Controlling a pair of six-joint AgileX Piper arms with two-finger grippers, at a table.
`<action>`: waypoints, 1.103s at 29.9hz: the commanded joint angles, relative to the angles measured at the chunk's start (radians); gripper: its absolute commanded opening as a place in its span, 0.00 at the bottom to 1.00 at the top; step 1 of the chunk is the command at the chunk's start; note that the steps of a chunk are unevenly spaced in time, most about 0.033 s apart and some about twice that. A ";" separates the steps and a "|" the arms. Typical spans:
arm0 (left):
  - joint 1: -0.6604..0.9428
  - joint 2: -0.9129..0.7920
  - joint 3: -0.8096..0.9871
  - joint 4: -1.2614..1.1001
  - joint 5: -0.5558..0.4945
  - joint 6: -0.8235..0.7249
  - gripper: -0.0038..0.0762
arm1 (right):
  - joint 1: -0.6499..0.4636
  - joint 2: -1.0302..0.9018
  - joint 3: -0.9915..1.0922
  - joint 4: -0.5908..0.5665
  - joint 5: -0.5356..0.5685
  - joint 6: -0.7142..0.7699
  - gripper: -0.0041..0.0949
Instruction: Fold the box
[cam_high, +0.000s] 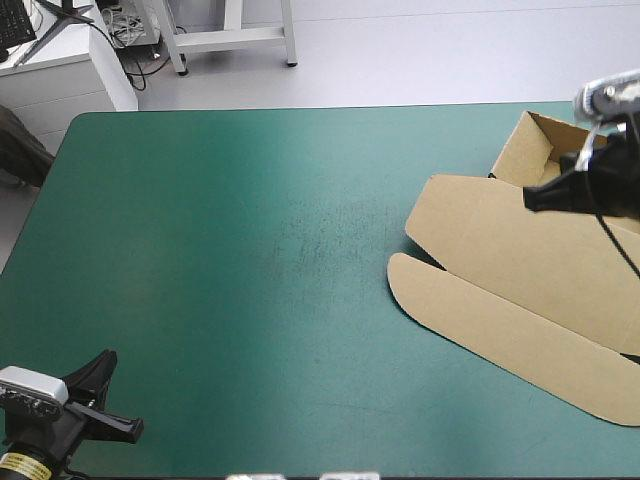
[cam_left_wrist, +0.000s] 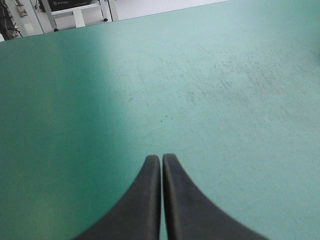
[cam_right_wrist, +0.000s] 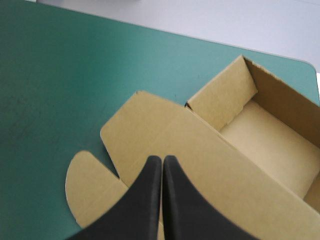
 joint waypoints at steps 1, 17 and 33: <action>-0.003 0.014 -0.022 0.008 -0.073 -0.009 0.04 | 0.034 -0.137 0.158 -0.064 -0.028 0.028 0.03; -0.003 0.014 -0.022 0.006 -0.073 -0.009 0.04 | 0.034 -0.754 1.085 -0.045 -0.344 0.016 0.03; -0.003 0.014 -0.022 0.001 -0.073 -0.009 0.04 | 0.034 -0.878 1.209 0.004 -0.407 0.016 0.02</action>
